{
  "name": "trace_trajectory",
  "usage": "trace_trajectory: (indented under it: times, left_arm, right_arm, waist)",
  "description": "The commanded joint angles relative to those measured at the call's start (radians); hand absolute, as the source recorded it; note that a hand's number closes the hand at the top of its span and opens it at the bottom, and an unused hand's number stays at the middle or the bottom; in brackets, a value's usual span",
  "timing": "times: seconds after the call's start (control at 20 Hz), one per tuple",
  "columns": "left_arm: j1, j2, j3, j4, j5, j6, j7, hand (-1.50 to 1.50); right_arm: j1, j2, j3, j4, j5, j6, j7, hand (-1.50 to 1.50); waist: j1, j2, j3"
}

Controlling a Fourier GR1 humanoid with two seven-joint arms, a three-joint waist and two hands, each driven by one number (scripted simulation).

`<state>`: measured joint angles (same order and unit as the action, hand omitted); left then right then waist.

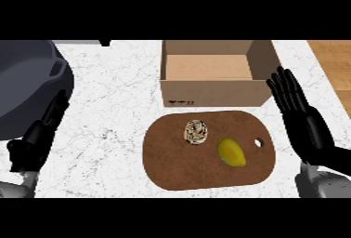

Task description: Pick the cupcake from the cutting board and place it in the cardboard box

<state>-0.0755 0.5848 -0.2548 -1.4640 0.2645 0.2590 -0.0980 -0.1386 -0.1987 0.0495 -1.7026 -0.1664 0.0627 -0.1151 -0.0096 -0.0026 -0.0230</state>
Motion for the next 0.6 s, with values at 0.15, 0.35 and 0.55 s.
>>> trace_trajectory:
  times: [0.15,0.35,0.55]
  left_arm:
    - [-0.124,0.025,-0.013,-0.036,-0.040,-0.100,-0.041,0.00]
    - [-0.152,-0.010,-0.078,-0.058,-0.058,-0.135,-0.052,0.00]
    - [-0.191,-0.027,-0.055,-0.023,-0.062,-0.174,-0.051,0.00]
  right_arm:
    - [-0.296,-0.117,-0.063,-0.017,-0.045,0.072,0.142,-1.50]
    - [-0.354,-0.339,-0.039,0.064,0.121,0.195,0.148,-1.50]
    - [-0.367,-0.293,0.000,0.222,0.188,0.259,-0.141,-1.50]
  waist:
    - [0.015,0.005,0.022]
    - [0.015,0.011,0.021]
    - [0.021,0.011,0.024]
